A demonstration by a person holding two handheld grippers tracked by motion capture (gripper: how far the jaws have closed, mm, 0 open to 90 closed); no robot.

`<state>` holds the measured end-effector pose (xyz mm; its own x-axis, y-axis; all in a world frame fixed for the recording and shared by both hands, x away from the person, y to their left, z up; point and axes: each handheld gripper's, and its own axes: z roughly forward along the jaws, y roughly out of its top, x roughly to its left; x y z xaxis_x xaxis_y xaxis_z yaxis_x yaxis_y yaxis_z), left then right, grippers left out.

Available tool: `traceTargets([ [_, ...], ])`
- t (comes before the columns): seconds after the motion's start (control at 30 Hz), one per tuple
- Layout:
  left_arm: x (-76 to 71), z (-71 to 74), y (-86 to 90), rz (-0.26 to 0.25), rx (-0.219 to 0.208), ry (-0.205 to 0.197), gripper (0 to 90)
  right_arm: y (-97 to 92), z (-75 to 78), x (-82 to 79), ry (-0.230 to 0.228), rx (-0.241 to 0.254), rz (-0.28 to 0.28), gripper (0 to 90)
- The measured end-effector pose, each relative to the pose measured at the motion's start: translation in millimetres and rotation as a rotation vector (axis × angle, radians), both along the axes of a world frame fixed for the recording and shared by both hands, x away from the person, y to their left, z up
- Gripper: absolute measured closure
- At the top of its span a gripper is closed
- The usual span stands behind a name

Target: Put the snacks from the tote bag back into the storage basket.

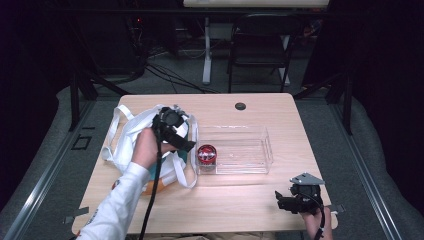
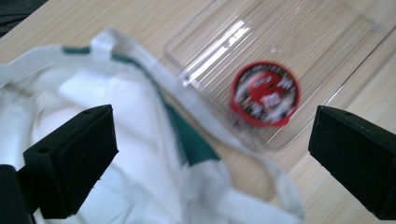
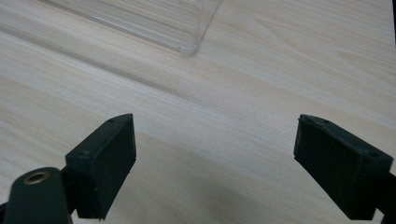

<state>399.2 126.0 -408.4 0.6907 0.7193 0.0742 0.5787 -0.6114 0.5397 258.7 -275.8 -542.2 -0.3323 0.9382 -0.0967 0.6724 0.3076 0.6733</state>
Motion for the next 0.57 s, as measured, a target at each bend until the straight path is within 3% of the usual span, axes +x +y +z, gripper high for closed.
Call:
traceTargets([
  [0.23,-19.7,-15.5,50.2,0.089,0.004,-0.002,0.4,0.4,-0.1,-0.1,0.001,-0.006,-0.002,12.5],
  [0.33,-28.5,-24.8,66.8,0.121,-0.017,0.002,0.4,0.5,-0.2,0.0,0.002,-0.011,0.000,12.5],
  [0.47,-34.3,-39.1,81.9,0.138,-0.011,0.021,1.0,0.2,-0.5,-0.2,0.002,-0.008,0.001,12.5],
  [0.57,-34.0,-40.1,90.9,0.159,-0.037,0.005,1.6,0.6,-0.9,0.4,0.002,-0.008,0.002,12.5],
])
